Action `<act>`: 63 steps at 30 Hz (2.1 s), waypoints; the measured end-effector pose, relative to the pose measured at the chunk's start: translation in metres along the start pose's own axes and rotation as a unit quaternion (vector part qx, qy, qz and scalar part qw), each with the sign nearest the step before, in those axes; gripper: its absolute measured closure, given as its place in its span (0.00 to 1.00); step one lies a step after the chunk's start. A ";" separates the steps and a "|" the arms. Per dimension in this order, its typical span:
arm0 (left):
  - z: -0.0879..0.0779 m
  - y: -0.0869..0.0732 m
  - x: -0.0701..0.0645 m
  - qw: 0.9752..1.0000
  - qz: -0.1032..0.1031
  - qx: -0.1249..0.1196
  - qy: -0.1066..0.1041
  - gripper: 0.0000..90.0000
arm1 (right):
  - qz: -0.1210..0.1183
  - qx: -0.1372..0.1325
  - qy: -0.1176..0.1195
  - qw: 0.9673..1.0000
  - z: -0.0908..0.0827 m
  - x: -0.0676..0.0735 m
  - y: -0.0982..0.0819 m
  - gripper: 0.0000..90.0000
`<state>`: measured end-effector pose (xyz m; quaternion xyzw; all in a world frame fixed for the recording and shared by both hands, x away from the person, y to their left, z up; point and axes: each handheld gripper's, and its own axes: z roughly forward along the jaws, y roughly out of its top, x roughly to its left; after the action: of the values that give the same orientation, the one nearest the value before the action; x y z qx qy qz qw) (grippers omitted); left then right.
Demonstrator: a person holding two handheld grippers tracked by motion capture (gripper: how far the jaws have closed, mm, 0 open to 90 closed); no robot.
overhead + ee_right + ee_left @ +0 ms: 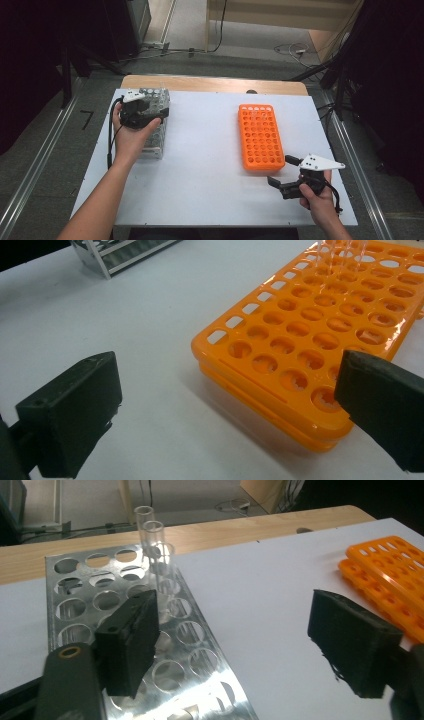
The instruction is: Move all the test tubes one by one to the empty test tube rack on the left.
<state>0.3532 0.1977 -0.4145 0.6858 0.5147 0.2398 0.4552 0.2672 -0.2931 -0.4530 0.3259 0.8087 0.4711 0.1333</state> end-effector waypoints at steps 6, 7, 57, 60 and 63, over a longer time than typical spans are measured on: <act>-0.018 -0.008 -0.015 1.000 0.010 -0.014 -0.019 0.10 | 0.000 0.001 0.002 1.000 0.003 0.001 0.003 0.00; -0.020 -0.009 -0.017 1.000 0.009 -0.016 -0.023 0.10 | -0.002 0.002 0.002 1.000 0.003 0.001 0.004 0.00; -0.074 -0.079 -0.091 0.992 0.032 -0.035 -0.117 0.00 | 0.033 0.007 -0.046 0.998 0.055 -0.054 0.066 0.35; -0.074 -0.079 -0.092 0.992 0.034 -0.036 -0.116 0.00 | 0.034 0.018 -0.051 0.998 0.063 -0.059 0.069 0.43; -0.074 -0.079 -0.092 0.992 0.034 -0.035 -0.116 0.00 | 0.039 0.029 -0.053 0.997 0.072 -0.065 0.071 0.48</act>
<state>0.2232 0.1450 -0.4361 0.7100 0.4260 0.1919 0.5269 0.3820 -0.2629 -0.4363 0.3850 0.8008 0.4343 0.1479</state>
